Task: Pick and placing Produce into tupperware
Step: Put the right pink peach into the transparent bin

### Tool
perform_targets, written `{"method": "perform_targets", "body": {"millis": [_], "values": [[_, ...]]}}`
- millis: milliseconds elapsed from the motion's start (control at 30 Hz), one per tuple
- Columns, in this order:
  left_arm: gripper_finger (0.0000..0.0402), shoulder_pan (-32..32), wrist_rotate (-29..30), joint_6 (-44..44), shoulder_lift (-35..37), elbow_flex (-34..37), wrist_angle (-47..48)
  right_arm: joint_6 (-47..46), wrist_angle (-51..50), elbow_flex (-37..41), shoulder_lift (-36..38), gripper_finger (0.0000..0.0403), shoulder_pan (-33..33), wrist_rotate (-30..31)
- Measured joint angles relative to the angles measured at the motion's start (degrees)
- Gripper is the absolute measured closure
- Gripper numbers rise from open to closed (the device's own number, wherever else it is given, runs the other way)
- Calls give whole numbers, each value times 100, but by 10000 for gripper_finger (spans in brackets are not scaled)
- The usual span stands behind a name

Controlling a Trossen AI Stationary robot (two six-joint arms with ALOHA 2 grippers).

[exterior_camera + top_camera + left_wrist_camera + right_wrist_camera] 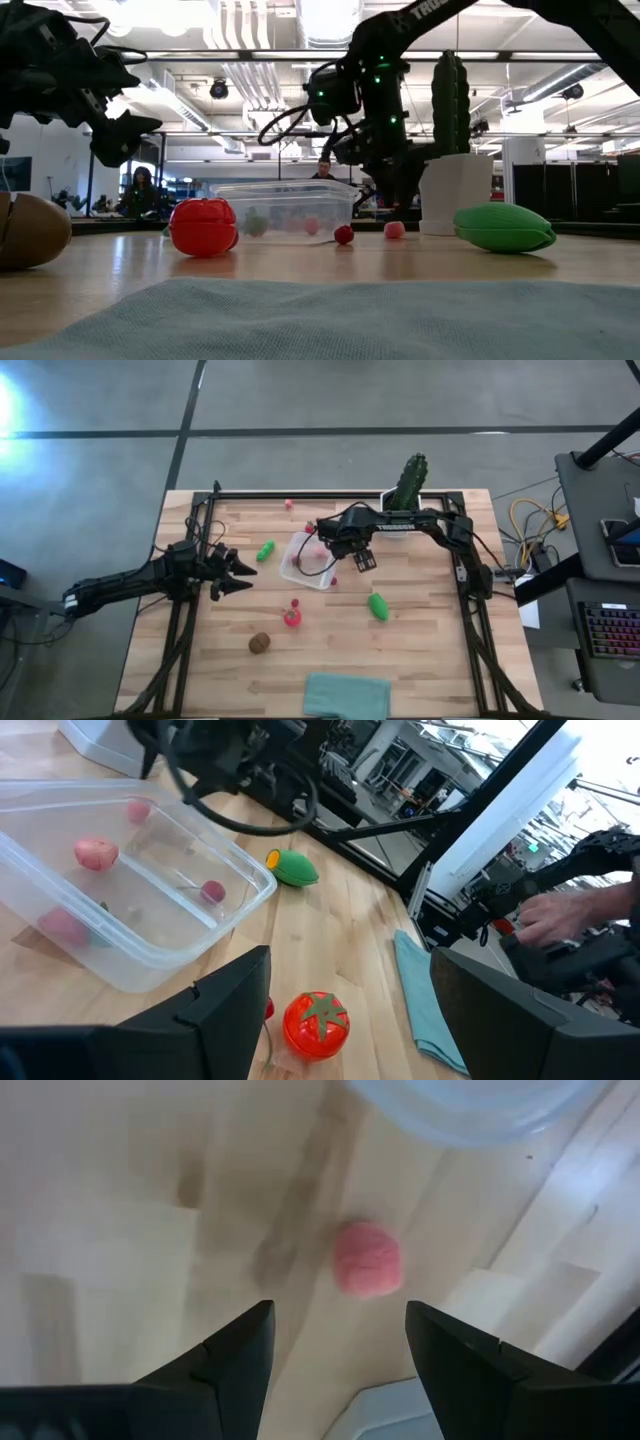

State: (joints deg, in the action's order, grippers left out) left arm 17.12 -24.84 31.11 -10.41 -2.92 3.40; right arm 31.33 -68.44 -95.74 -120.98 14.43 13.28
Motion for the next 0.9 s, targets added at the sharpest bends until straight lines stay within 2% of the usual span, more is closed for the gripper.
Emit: {"method": "perform_targets", "body": {"millis": [700,900], "values": [[141,1,0,0,-4,2,-4,168,385,18,-282,184,325,-46],[141,1,1,0,-7,2,-4,13,436,44,-282,184,375,-391]]}}
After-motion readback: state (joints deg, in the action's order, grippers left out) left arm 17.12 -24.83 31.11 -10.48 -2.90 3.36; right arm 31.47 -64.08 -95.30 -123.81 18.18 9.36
